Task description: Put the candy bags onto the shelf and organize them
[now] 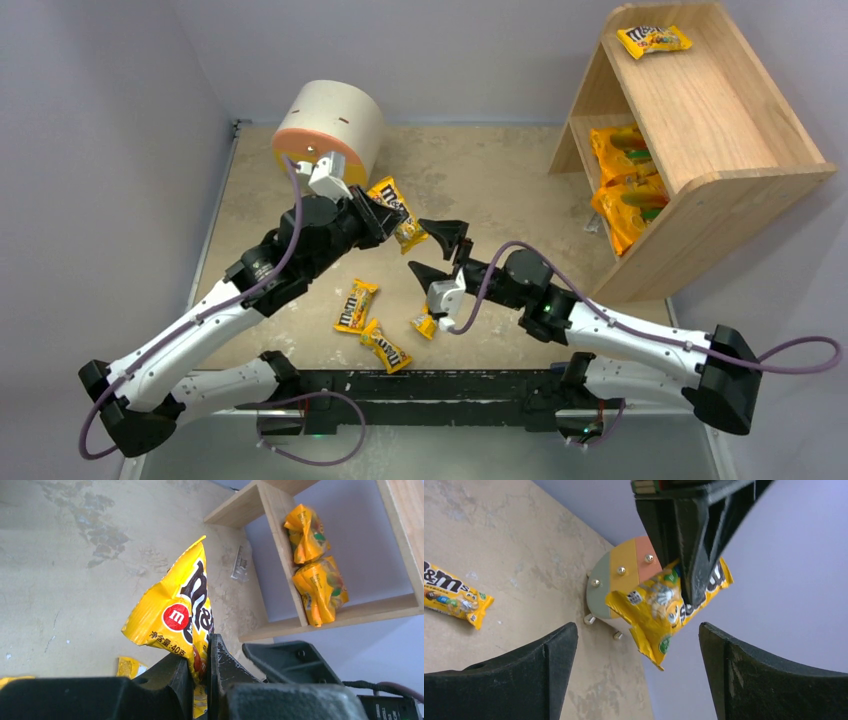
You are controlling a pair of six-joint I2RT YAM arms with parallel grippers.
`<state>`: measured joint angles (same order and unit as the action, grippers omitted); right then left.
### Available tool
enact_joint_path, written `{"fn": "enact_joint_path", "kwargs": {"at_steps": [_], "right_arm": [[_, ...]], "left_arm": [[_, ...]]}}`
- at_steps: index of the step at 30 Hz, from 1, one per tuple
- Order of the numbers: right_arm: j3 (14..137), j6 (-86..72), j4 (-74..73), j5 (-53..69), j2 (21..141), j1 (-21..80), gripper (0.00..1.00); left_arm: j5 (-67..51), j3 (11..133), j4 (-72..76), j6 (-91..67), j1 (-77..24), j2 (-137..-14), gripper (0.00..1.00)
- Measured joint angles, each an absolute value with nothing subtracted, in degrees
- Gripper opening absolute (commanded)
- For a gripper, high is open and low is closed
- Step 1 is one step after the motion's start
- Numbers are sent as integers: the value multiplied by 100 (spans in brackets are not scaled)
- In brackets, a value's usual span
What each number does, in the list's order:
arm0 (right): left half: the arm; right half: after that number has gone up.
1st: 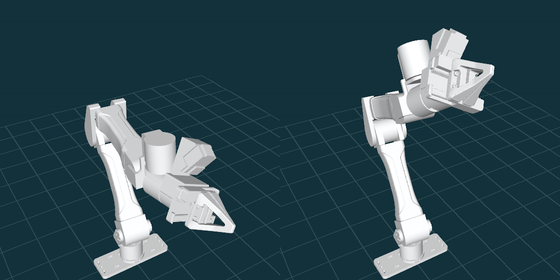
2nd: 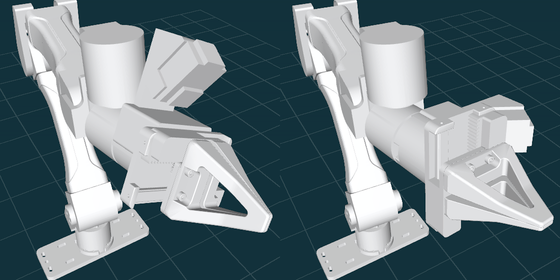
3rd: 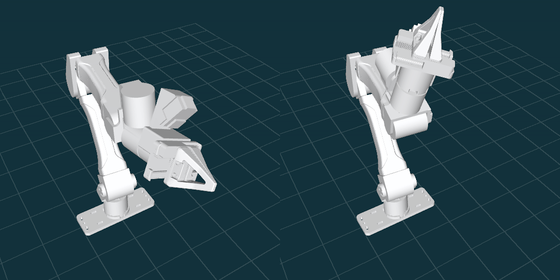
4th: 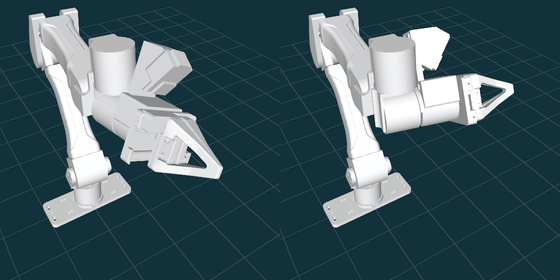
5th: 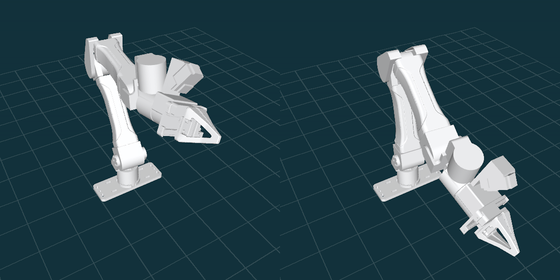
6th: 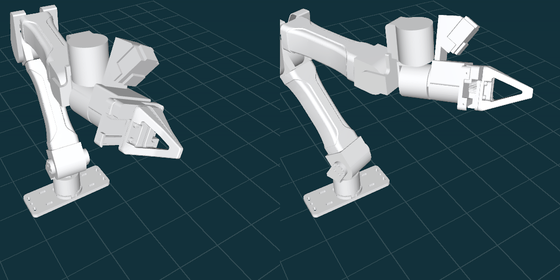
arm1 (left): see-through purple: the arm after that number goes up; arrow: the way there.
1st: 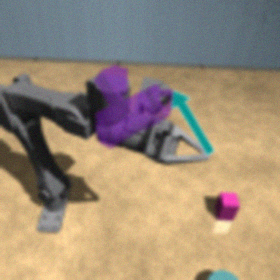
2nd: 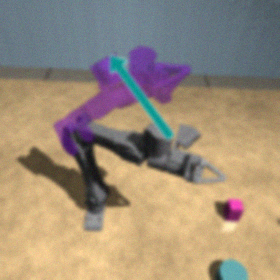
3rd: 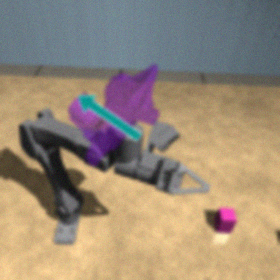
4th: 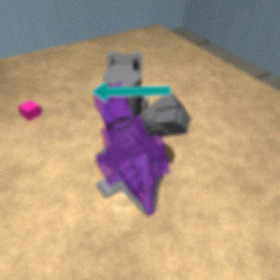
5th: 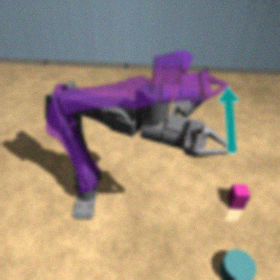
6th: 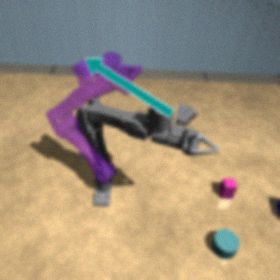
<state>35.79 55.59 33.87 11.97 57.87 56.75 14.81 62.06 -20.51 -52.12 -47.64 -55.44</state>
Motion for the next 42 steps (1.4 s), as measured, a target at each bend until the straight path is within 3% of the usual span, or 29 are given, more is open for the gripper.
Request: {"fn": "enact_joint_path", "kwargs": {"at_steps": [11, 17, 27, 32, 37, 42], "right_arm": [[3422, 6838, 4198, 185, 6171, 6501, 59], [3420, 7026, 4235, -121, 6274, 6563, 48], [3404, 6652, 3651, -75, 5673, 6563, 55], [3406, 6038, 2882, -60, 5083, 6563, 59], [3636, 5662, 2095, -226, 4862, 6563, 61], [4187, 5148, 1188, -187, 4869, 6563, 60]], "left_arm": [[180, 6204, -2228, -5531, -3852, -5704, 0], [-176, 6204, -2237, -5599, -3822, -5717, 0], [-204, 6200, -2220, -4956, -3793, -5518, 0], [-429, 6200, -2018, -3135, -3789, -5478, 0], [-1780, 6156, -1962, -1122, -3789, -5701, 0], [-2646, 4869, -1066, 908, -3791, -4932, 0]]}}
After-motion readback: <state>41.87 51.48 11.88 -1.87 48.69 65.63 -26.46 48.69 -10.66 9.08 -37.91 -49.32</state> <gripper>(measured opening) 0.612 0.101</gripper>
